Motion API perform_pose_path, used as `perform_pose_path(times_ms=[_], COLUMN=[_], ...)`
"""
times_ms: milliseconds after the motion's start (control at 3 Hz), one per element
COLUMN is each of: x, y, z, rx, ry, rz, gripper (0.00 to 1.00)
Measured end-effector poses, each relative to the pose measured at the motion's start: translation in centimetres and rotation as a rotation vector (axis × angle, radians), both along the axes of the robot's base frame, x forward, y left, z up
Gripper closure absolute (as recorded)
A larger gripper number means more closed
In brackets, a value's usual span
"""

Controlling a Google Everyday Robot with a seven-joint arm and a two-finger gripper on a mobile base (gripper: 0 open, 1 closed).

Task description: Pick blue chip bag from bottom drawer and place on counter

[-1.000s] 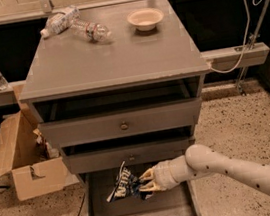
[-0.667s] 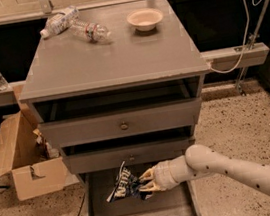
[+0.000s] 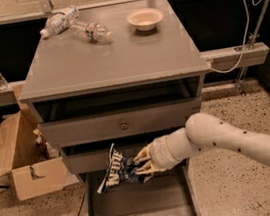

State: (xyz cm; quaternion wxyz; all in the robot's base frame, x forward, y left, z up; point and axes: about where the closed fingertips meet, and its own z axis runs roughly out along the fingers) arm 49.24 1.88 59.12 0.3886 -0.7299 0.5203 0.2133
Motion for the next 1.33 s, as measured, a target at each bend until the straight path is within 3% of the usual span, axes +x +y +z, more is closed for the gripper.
perform_pose_path(times_ms=[667, 1000, 1333], x=[0.4, 0.4, 1.5], y=[-0.8, -0.8, -2.0], z=[15.4, 15.4, 18.0], rx=[-0.109, -0.109, -0.11], ry=[-0.19, -0.19, -0.221], rz=[-0.01, -0.01, -0.027], gripper=[1.0, 1.0, 1.0])
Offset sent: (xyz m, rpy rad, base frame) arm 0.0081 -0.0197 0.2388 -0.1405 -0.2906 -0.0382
